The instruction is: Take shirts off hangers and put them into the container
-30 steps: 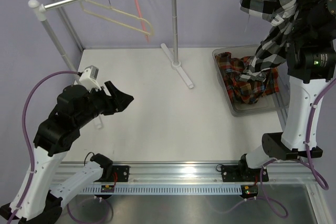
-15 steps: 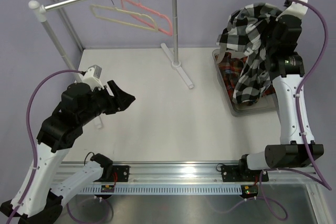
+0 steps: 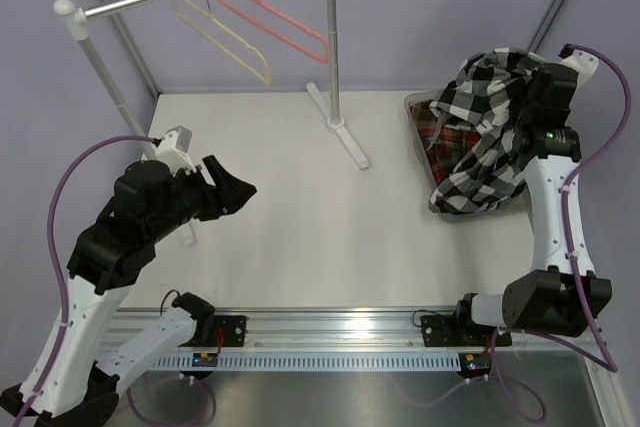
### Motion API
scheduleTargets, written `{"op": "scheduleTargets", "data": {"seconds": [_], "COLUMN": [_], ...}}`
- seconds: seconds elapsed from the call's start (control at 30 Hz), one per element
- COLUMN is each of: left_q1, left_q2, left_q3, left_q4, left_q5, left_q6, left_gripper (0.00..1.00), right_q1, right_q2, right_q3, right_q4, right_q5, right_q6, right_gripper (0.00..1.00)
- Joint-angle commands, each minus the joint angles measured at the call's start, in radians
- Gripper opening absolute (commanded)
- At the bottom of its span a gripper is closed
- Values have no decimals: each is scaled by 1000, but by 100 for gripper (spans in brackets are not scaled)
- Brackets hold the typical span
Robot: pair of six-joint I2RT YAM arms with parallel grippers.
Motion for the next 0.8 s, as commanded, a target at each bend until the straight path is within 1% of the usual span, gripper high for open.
{"op": "scheduleTargets", "data": {"seconds": [0.0, 0.07, 0.1, 0.17, 0.2, 0.27, 0.37, 0.43, 0.5, 0.6, 0.7, 0.73, 0.77], "left_q1": [-4, -5, -4, -5, -5, -5, -4, -5, -5, -5, -5, -4, -3], "left_q2": [-18, -24, -28, -33, -33, -39, -39, -35, -31, -33, -38, -38, -38], "left_q3": [41, 35, 30, 24, 25, 27, 30, 30, 24, 27, 27, 27, 24], "left_q4": [2, -1, 0, -7, -12, -18, -17, -7, -1, 2, -4, 0, 6], "left_q5": [28, 28, 26, 26, 25, 14, 11, 16, 19, 22, 12, 12, 16], "left_q6": [-4, -9, -11, -12, -12, -12, -11, -12, -15, -17, -14, -15, -18], "left_gripper": [67, 66, 66, 66, 66, 66, 66, 66, 66, 66, 66, 66, 66], "right_q1": [-51, -54, -54, -54, -54, -54, -54, -54, -59, -60, -62, -60, -60], "right_q2": [76, 121, 170, 222, 268, 305, 371, 428, 468, 477, 456, 462, 481], "right_q3": [33, 73, 89, 142, 153, 165, 182, 208, 216, 189, 118, 110, 112], "right_q4": [121, 145, 159, 156, 158, 164, 165, 130, 93, 72, 60, 38, -20], "right_q5": [-32, -50, -81, -114, -157, -196, -222, -213, -171, -116, -104, -110, -118], "right_q6": [19, 5, 3, 6, 6, 17, 26, 32, 45, 31, 68, 97, 117], "right_gripper": [0, 0, 0, 0, 0, 0, 0, 0, 0, 0, 0, 0, 0]}}
